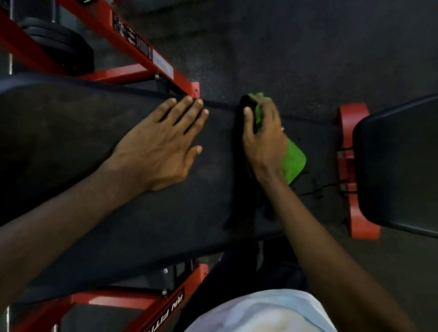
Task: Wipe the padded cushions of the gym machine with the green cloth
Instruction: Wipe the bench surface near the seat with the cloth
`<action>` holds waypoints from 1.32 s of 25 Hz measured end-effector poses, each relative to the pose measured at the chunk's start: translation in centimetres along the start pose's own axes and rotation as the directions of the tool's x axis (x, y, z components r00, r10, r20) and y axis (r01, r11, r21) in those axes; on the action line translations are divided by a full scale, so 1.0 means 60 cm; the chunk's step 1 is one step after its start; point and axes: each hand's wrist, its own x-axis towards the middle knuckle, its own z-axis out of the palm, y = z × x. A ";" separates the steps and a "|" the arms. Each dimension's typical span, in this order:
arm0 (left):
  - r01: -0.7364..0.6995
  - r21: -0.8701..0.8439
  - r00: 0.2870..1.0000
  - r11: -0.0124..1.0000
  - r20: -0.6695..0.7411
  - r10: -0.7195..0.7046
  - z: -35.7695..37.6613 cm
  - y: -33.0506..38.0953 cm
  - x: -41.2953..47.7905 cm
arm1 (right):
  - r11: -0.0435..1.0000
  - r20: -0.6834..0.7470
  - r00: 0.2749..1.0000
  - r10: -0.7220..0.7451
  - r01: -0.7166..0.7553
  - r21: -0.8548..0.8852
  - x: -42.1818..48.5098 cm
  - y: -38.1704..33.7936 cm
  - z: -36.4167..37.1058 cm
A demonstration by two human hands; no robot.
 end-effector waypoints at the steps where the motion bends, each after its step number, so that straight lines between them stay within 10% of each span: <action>1: 0.003 0.001 1.000 1.000 -0.007 -0.003 0.001 0.000 0.000 | 0.996 0.025 0.997 -0.079 0.079 0.034 -0.032 -0.019 0.003; 5: -0.001 0.004 1.000 1.000 -0.005 0.001 0.001 0.000 0.003 | 0.970 0.111 0.966 -0.232 0.221 0.101 -0.102 -0.022 -0.002; 11: -0.014 0.003 1.000 1.000 -0.004 0.014 0.002 0.001 0.002 | 0.989 0.005 0.989 0.151 -0.151 -0.001 0.034 0.031 0.004; 18: -0.021 -0.003 1.000 1.000 -0.005 0.021 0.000 0.001 0.003 | 0.983 0.163 0.970 -0.180 0.170 0.076 -0.157 -0.008 -0.030; 26: -0.021 0.010 1.000 1.000 -0.007 0.021 0.000 0.000 0.005 | 0.991 0.010 0.992 0.122 -0.122 0.046 0.014 0.037 -0.007; 33: -0.021 0.006 1.000 1.000 -0.012 0.021 0.002 -0.001 0.004 | 0.990 0.105 0.992 -0.077 0.064 0.126 -0.210 -0.027 -0.037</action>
